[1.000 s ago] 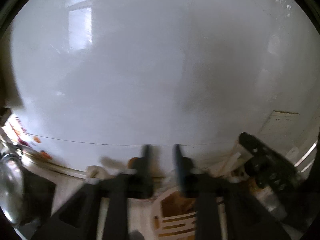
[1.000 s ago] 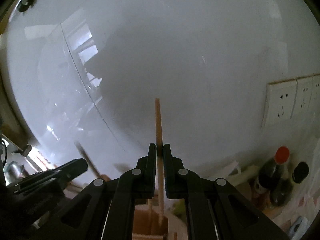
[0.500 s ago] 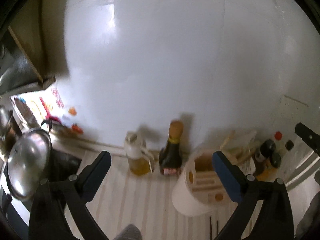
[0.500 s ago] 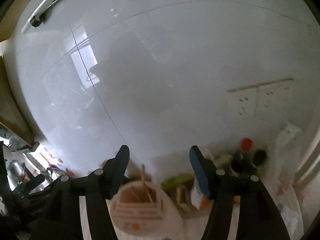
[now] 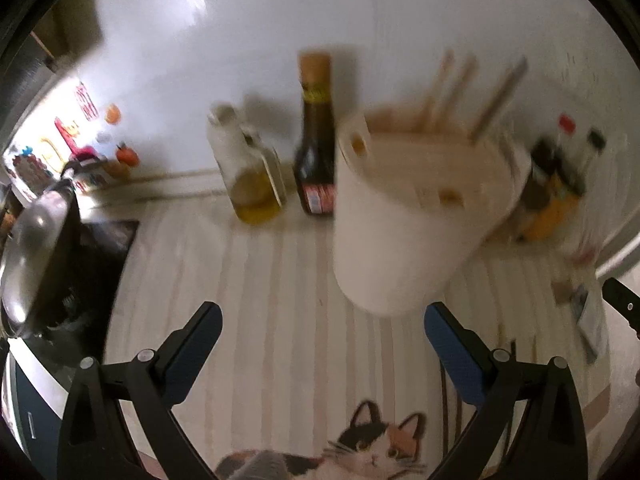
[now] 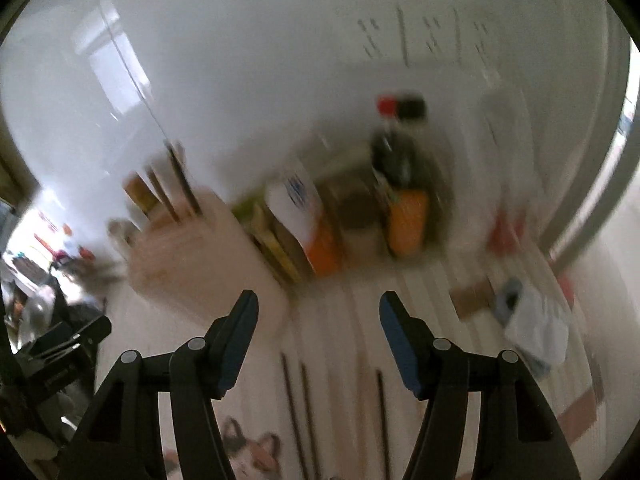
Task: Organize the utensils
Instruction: 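Move both open tools back down to the chopsticks on the mat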
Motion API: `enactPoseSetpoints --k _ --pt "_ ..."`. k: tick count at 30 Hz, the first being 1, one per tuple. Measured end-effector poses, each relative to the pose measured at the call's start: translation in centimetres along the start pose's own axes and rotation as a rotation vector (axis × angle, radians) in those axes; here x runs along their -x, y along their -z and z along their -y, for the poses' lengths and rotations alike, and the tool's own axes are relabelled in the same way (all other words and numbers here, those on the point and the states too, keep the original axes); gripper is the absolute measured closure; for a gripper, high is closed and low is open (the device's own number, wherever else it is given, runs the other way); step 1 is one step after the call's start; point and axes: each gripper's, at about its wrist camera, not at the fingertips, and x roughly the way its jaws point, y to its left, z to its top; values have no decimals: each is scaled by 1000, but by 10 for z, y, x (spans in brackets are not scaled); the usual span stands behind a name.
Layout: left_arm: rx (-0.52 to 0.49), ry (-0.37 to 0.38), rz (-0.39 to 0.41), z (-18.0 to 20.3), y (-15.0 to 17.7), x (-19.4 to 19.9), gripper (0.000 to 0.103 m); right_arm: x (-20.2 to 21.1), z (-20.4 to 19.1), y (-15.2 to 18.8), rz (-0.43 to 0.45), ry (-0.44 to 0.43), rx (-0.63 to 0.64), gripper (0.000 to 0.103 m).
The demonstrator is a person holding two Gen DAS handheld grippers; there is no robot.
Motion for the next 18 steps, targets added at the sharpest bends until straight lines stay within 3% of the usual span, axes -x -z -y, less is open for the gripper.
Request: enactPoseSetpoints --k 5,10,13,18 --pt "-45 -21 -93 24 26 -30 0 -35 37 33 -130 22 -49 39" --pt "-83 0 -171 54 46 -61 0 -75 68 66 -272 35 -72 59" --pt "-98 53 -242 74 55 -82 9 -94 80 81 -336 39 -77 65" --pt "-164 92 -316 111 69 -111 31 -110 93 96 -388 33 -88 71"
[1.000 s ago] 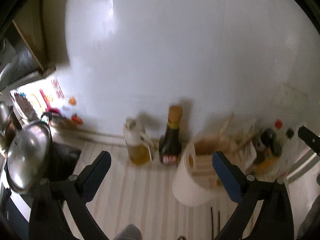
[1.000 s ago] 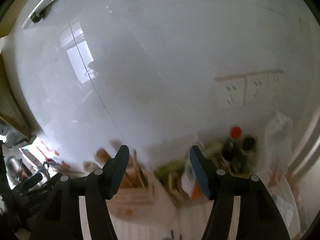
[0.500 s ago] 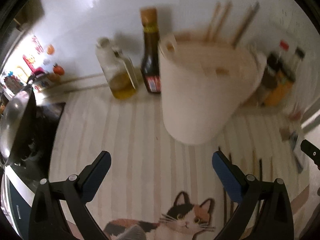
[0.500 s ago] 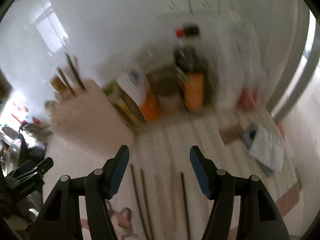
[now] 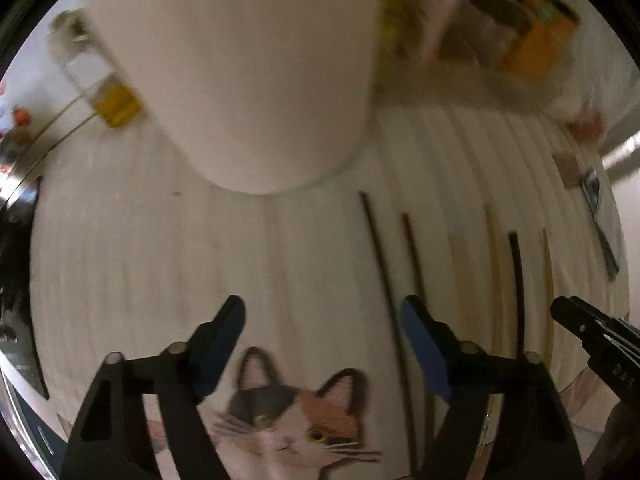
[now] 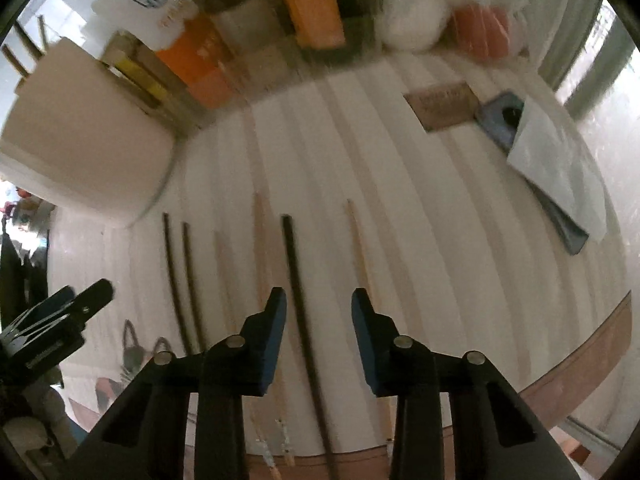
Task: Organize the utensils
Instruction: 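Move both open tools back down to the chopsticks on the mat, then grasp a dark chopstick with the left tool while the right tool grasps another dark one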
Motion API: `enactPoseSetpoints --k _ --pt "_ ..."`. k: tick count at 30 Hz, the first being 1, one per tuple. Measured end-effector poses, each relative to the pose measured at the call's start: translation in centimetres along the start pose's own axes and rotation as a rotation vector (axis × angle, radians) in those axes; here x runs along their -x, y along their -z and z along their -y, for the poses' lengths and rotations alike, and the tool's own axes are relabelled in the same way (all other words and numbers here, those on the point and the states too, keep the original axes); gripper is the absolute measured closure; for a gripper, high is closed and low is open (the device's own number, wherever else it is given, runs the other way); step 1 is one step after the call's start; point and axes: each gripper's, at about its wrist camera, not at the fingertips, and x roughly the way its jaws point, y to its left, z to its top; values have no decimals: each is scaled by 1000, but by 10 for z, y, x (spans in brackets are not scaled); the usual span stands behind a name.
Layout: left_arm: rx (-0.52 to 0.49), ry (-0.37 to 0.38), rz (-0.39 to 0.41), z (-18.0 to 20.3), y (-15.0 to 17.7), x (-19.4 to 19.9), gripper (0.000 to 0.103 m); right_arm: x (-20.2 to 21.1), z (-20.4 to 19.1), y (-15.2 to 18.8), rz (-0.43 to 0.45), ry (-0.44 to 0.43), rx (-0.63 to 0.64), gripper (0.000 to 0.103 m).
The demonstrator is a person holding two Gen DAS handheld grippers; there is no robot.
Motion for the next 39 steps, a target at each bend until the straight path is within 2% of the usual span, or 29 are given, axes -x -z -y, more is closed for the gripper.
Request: enactPoseSetpoints --k 2,6,7,14,16,18,20,28,37,39 --pt "-28 -9 -18 11 0 -10 37 -6 3 3 -14 -9 3 77" --pt "-67 -31 -41 26 3 -24 59 -9 -1 6 -25 -33 19 78" --pt "-71 -32 -44 28 4 -27 62 -10 -3 7 -24 -38 24 78" --pt "-116 -45 -13 35 11 -27 92 -23 -19 2 -45 -21 79 77" --pt "-117 -56 -11 32 14 -26 94 -30 -24 3 -58 6 97 78" --pt "-114 -70 -6 27 19 -25 96 -38 -30 4 -75 37 115 92" --pt "-107 -76 -5 18 23 -23 97 -39 -34 5 -60 72 135 96" --pt "-78 -100 -34 -20 57 -13 98 -40 -47 18 -101 115 164 96" --pt "-52 -86 -58 -59 98 -1 98 -35 -45 48 -169 128 152 96" --pt "-29 -71 -60 -66 99 -1 98 -35 -43 50 -175 132 149 96"
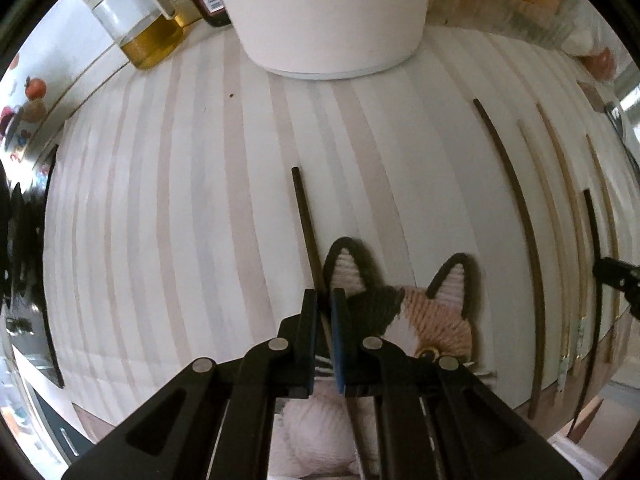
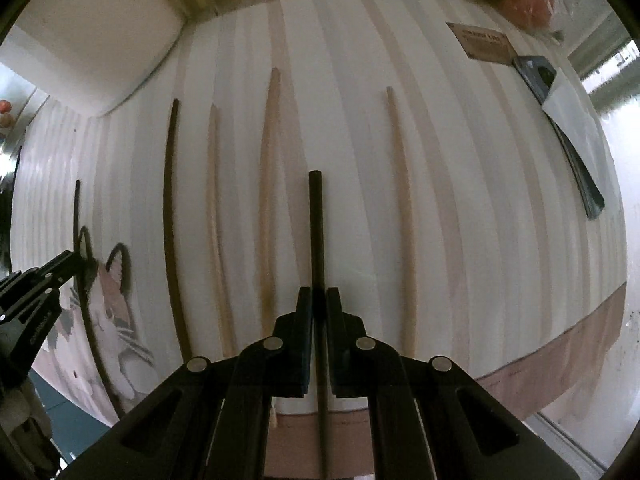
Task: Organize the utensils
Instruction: 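Grasp a dark chopstick with the left tool while the right tool grasps another dark one, then lift both held dark chopsticks and lower them into the cream holder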
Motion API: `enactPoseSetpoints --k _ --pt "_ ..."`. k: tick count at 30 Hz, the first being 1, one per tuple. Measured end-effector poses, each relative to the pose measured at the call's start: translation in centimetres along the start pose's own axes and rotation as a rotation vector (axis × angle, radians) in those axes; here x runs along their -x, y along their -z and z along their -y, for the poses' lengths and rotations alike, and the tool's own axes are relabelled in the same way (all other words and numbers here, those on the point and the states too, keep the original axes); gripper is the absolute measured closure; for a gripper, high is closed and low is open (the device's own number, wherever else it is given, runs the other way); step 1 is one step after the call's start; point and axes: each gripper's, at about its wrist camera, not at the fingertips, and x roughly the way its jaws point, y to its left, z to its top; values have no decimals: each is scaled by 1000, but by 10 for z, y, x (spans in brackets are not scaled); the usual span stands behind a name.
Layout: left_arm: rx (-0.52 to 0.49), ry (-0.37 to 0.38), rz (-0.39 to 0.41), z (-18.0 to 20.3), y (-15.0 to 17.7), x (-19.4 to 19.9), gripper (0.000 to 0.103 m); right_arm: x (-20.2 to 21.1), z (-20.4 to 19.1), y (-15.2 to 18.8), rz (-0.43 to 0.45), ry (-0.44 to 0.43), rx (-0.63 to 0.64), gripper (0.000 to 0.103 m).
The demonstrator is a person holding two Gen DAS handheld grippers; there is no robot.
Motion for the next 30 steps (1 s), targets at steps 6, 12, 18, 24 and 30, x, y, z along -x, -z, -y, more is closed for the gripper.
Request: enactPoseSetpoints --k 6,12,18,24,30 --pt "38 32 1 -3 -6 0 98 -4 -8 -11 -47 30 31 96" --pt "51 44 1 -19 -22 -5 98 -7 -30 -33 -56 44 35 96" --pt "56 45 -2 -24 -41 -12 98 -13 -34 -44 -58 41 26 96" --pt "66 51 -4 -29 -47 -14 98 -8 -15 -52 -63 16 10 96" --pt "72 49 0 -25 -43 -9 98 -4 -5 -56 -47 7 1 96"
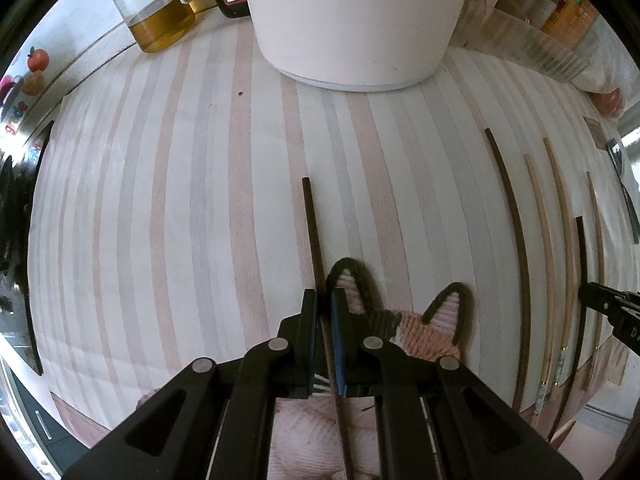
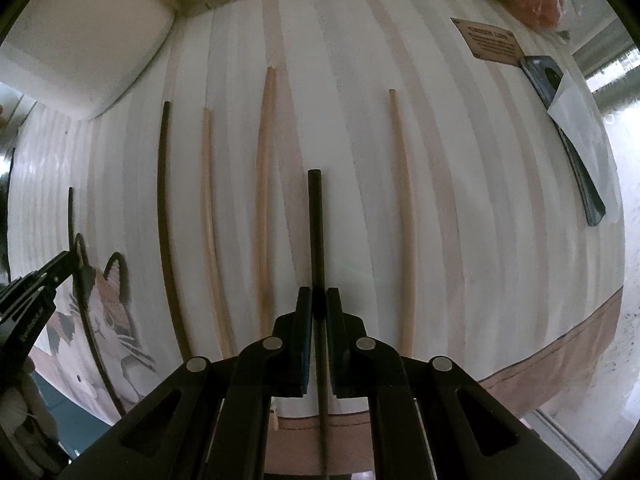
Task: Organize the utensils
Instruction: 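Lift both held dark chopsticks and lower them into the cream holder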
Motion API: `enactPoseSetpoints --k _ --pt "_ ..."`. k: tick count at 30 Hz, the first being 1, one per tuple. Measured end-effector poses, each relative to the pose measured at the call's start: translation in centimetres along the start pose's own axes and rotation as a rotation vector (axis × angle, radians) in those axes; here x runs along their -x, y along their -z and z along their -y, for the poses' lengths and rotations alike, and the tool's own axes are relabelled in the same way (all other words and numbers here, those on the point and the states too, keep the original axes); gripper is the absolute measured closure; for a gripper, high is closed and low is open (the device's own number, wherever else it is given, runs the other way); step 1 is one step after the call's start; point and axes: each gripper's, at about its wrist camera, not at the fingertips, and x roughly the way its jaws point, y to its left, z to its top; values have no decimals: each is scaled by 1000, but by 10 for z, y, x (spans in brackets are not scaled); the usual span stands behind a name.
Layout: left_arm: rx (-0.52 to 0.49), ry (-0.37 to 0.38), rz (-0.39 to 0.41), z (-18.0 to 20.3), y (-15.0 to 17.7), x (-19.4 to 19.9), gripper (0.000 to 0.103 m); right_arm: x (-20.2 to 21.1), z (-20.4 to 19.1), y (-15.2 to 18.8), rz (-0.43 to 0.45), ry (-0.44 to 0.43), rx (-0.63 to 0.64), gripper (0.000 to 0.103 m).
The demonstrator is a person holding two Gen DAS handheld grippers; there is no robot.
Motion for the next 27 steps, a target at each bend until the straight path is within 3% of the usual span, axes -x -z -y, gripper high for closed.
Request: enactPoseSetpoints --k 7,11,22,27 --pt "-8 -46 23 18 -1 1 99 5 5 21 48 -14 -12 96" --pt "-20 -18 32 29 0 9 100 8 21 27 76 -71 -59 97" --pt "-24 85 191 48 -1 89 100 64 35 51 269 -210 -65 97" --pt "-24 115 281 47 -9 126 100 99 32 46 373 -250 -49 97"
